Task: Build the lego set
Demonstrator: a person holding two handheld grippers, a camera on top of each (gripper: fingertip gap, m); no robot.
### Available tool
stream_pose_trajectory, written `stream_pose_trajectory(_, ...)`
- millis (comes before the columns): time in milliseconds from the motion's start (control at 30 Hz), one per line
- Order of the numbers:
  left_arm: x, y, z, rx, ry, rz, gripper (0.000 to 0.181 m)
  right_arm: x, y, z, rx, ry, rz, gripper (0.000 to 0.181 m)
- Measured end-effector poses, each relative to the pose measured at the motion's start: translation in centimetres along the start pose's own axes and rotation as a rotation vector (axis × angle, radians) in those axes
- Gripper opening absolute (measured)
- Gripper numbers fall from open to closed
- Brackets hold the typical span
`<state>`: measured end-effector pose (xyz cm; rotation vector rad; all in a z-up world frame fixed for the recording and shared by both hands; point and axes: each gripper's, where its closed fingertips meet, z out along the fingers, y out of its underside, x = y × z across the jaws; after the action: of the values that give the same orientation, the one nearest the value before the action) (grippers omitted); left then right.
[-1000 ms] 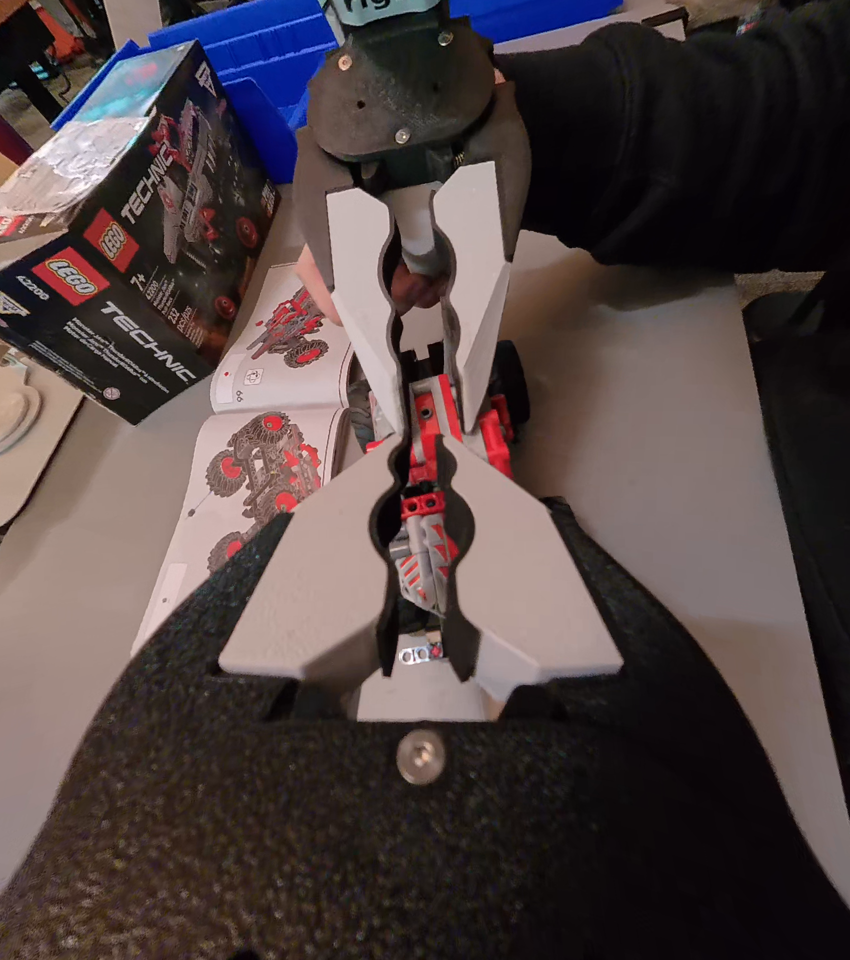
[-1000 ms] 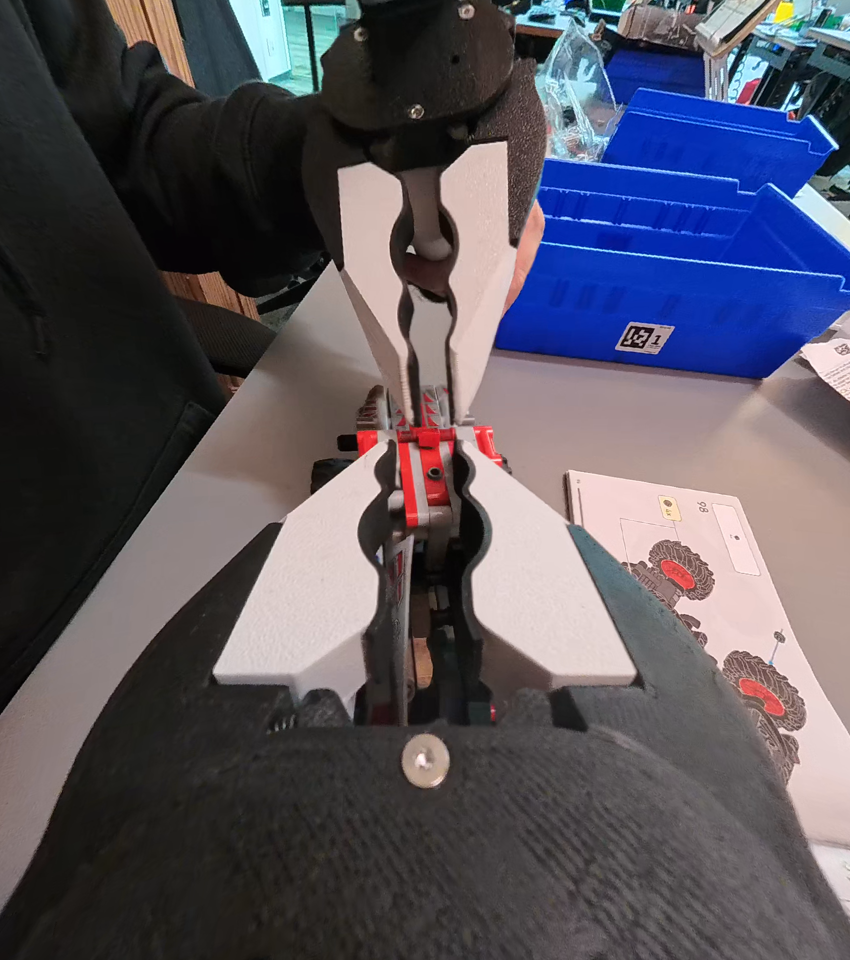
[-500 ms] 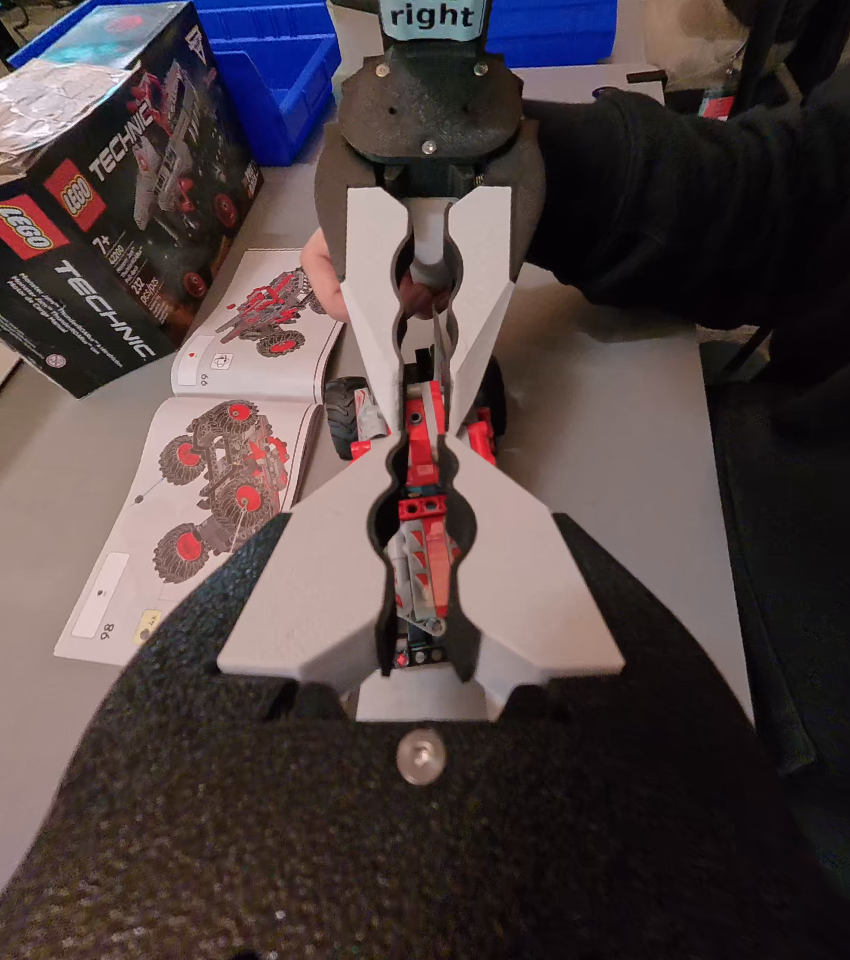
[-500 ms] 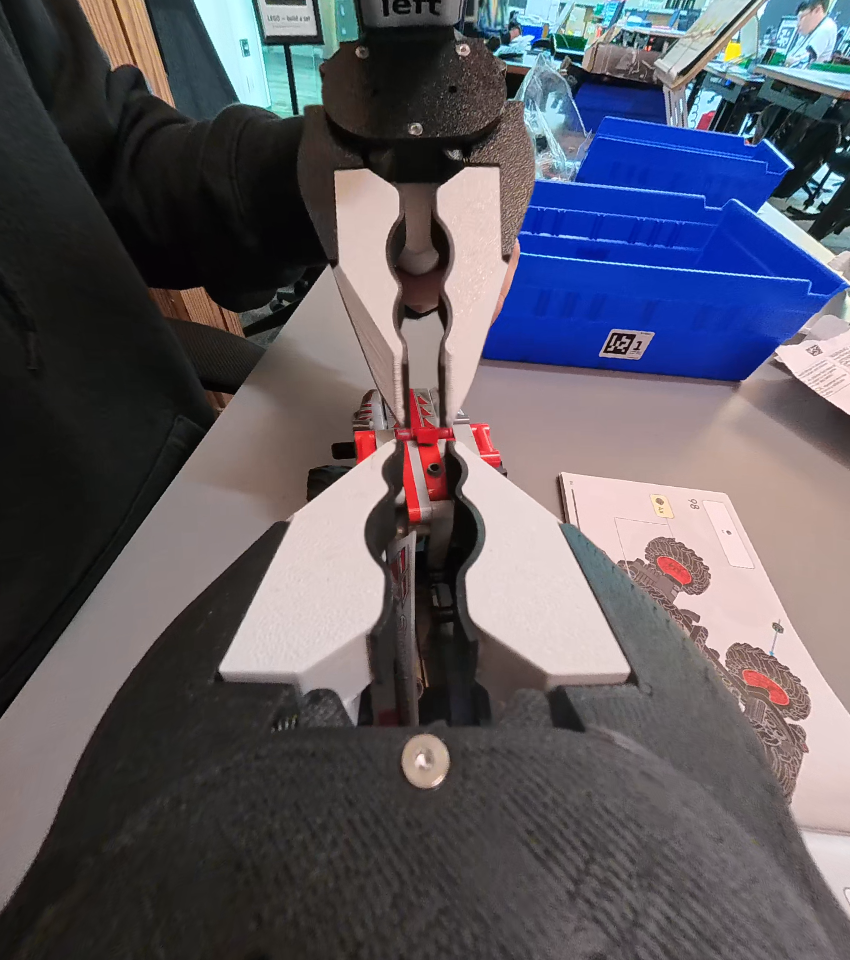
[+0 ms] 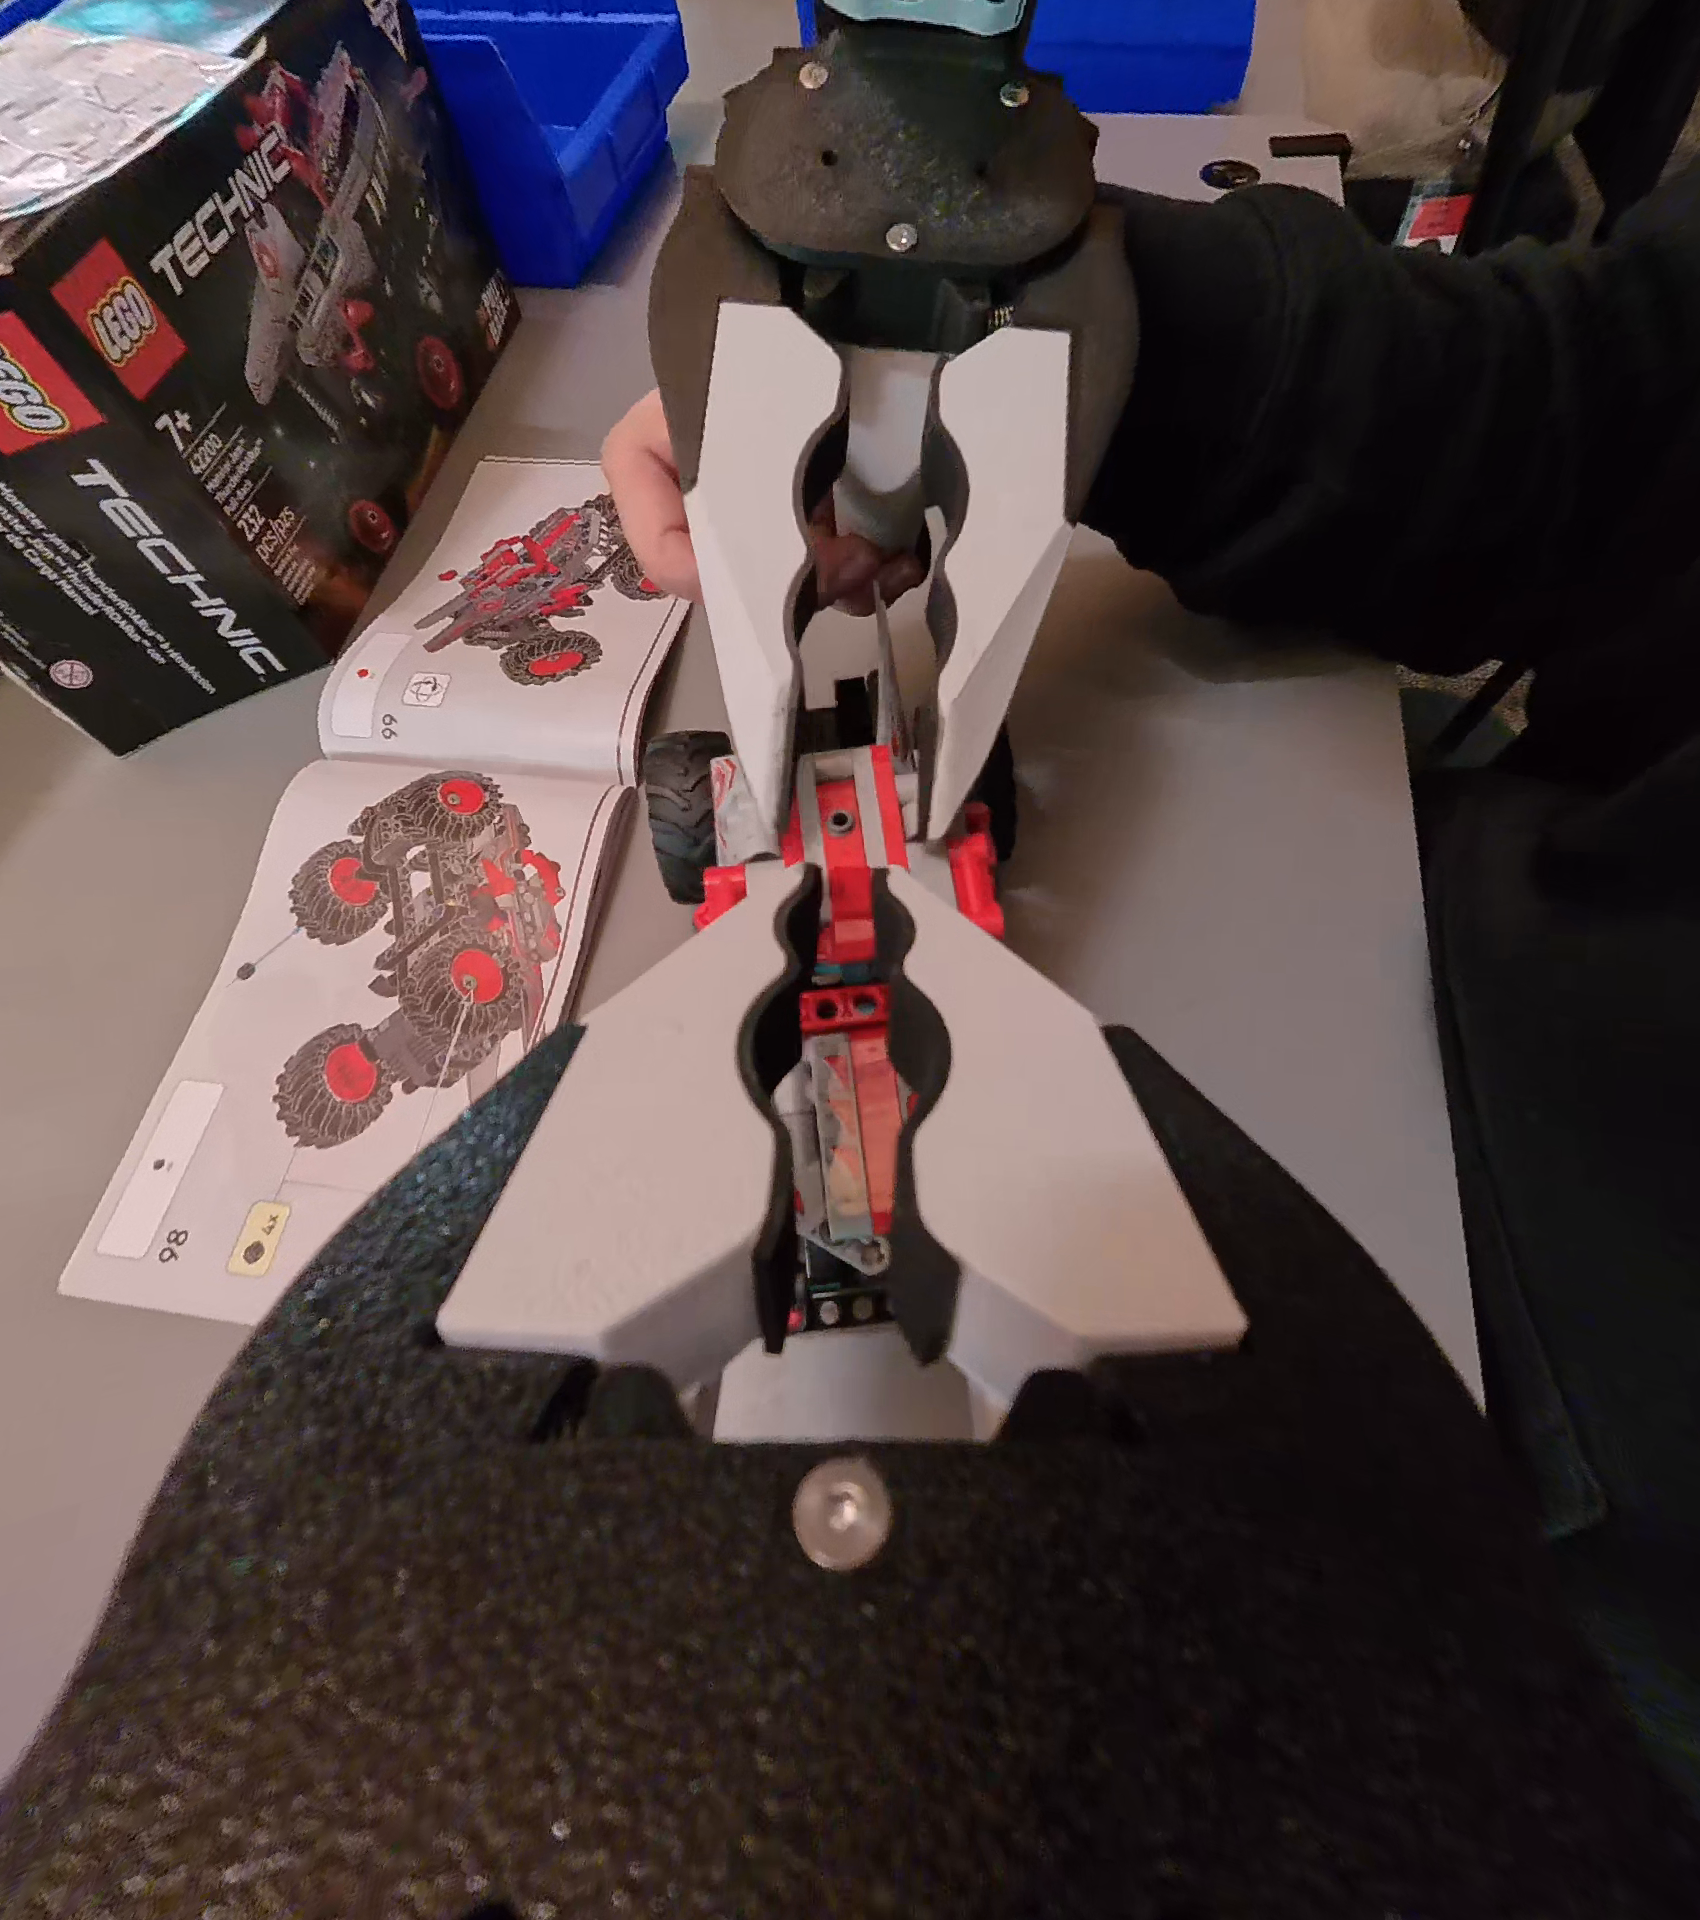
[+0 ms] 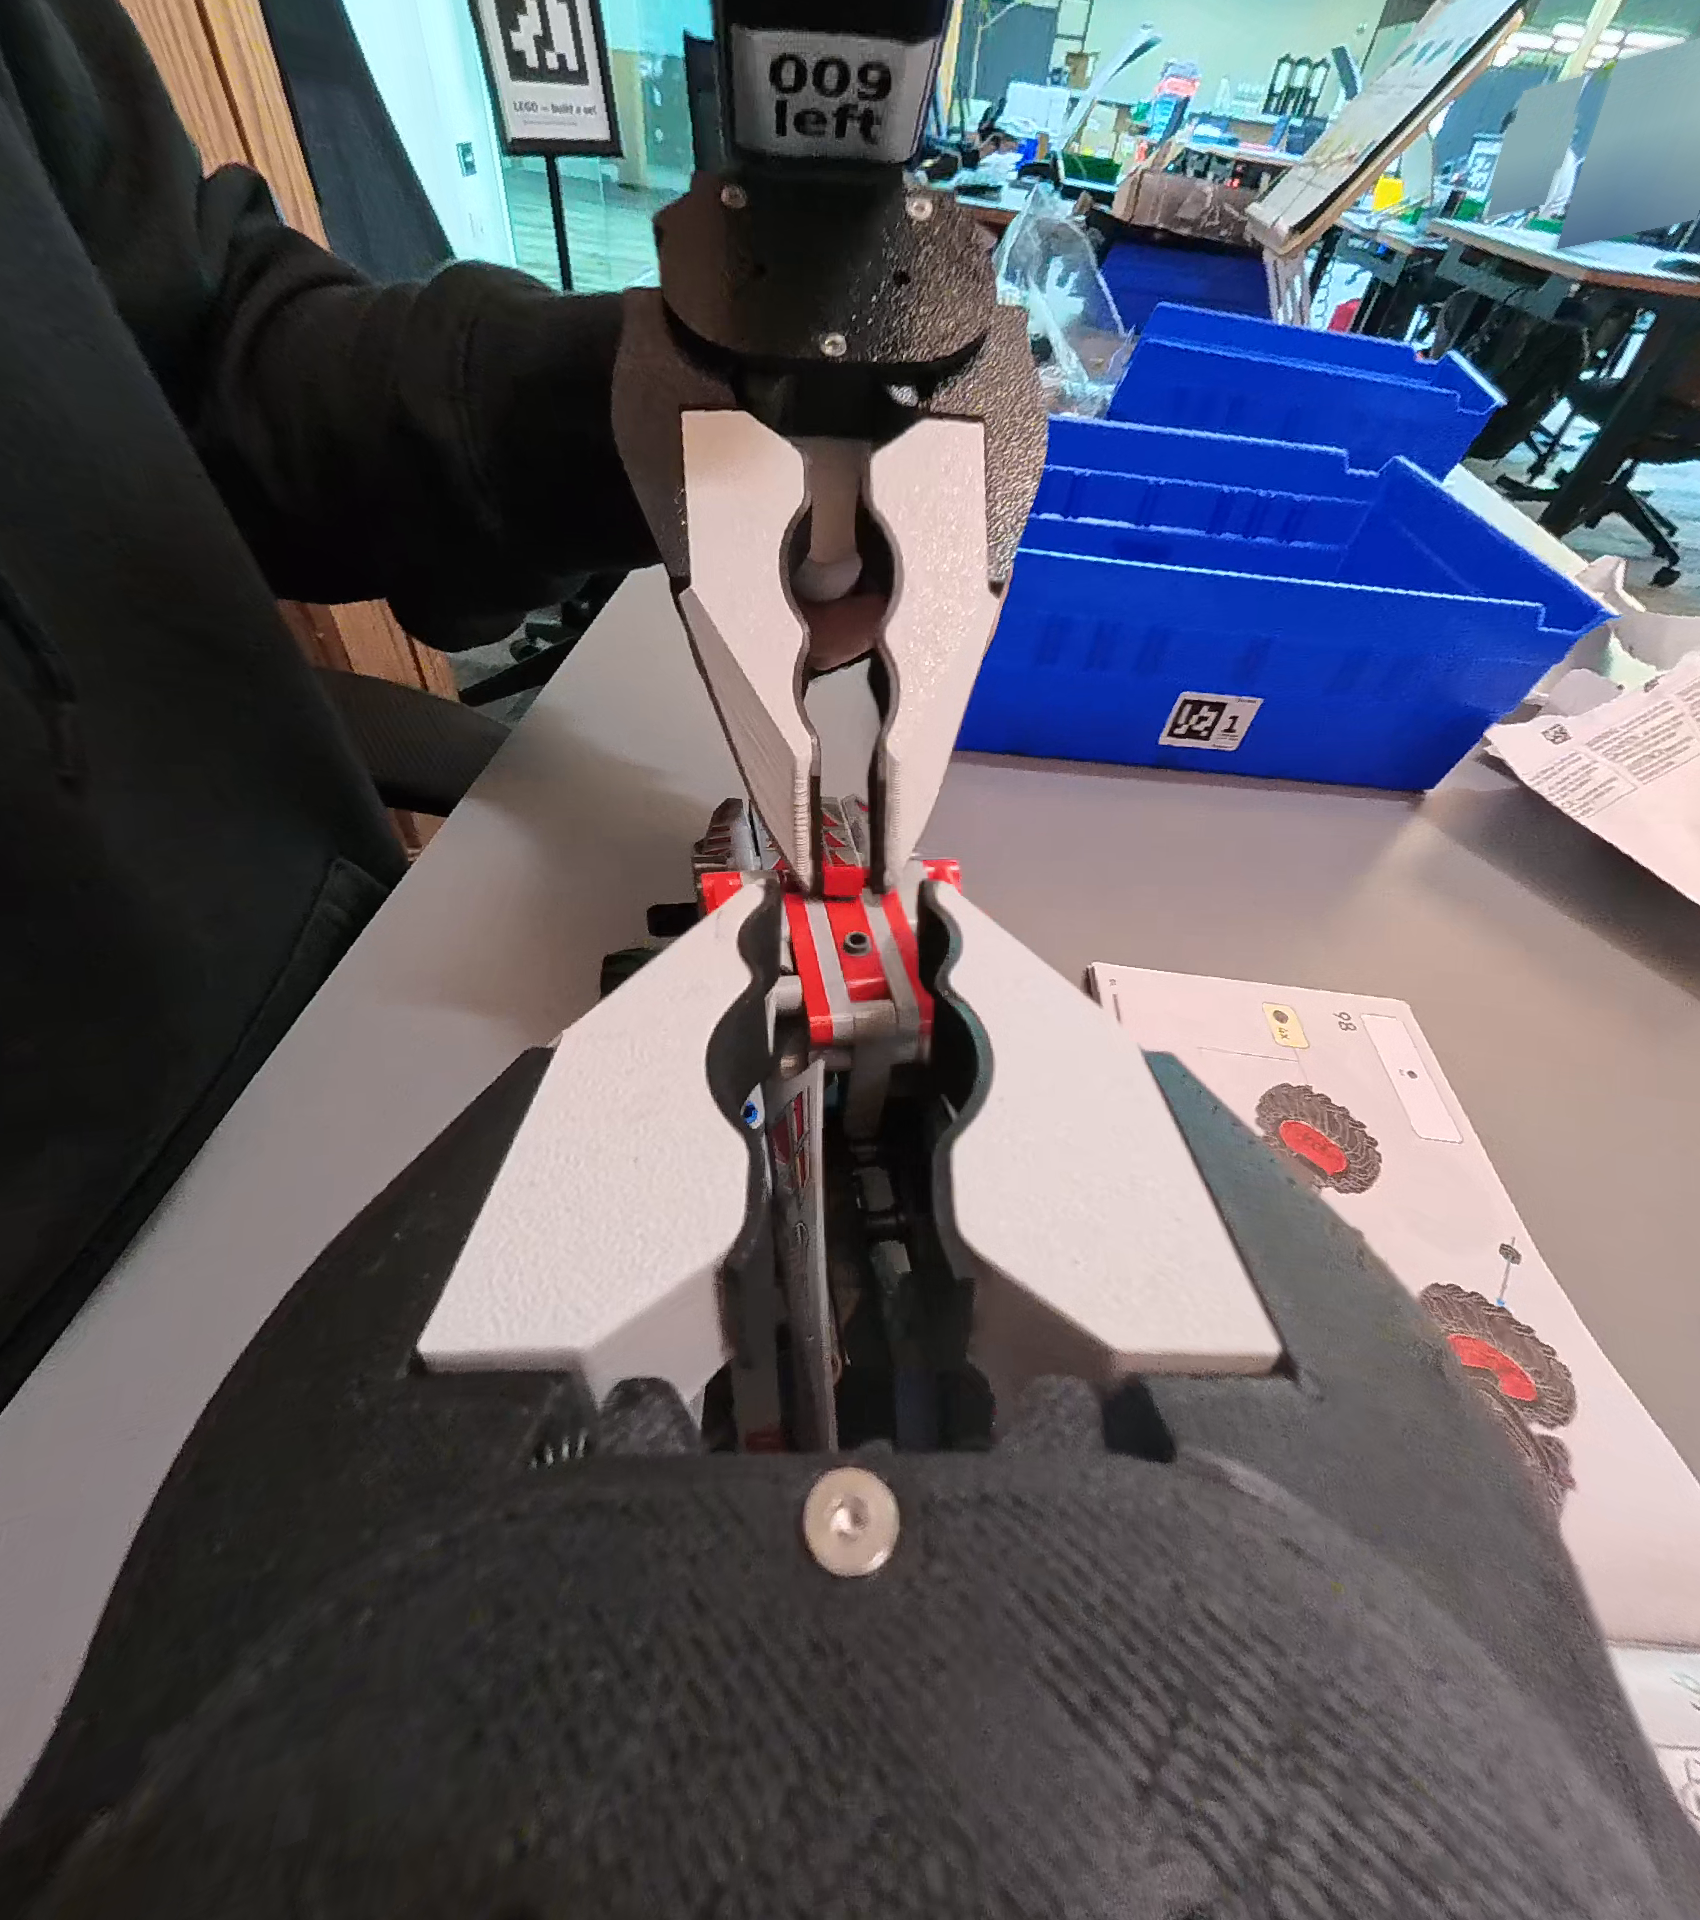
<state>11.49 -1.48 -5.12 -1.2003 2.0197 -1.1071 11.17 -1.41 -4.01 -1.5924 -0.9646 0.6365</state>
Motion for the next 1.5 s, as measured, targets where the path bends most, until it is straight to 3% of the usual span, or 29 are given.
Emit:
stream_pose_trajectory(33, 0.0, 0.0, 0.0, 0.002, 0.002, -0.002, 0.007, 0.0, 0.0, -0.1, 0.004, 0.003, 0.003, 0.026)
stream_pose_trajectory(533, 0.1, -0.2, 0.0, 0.008, 0.003, -0.007, 0.005, -0.4, 0.8, -0.4, 0.003, -0.012, 0.010, 0.043)
stream_pose_trajectory(1067, 0.0, -0.3, 0.0, 0.015, -0.011, -0.008, 0.004, 0.6, 0.4, -1.5, 0.033, 0.062, 0.024, 0.045)
stream_pose_trajectory(1200, 0.0, -0.3, -0.1, 0.015, -0.016, 0.003, 0.004, 1.7, 0.2, -2.2, 0.039, 0.116, 0.034, 0.060)
stream_pose_trajectory(1500, 0.1, -0.2, -0.2, 0.011, -0.019, 0.009, 0.004, 1.6, 2.2, -3.1, -0.098, 0.098, -0.015, 0.031)
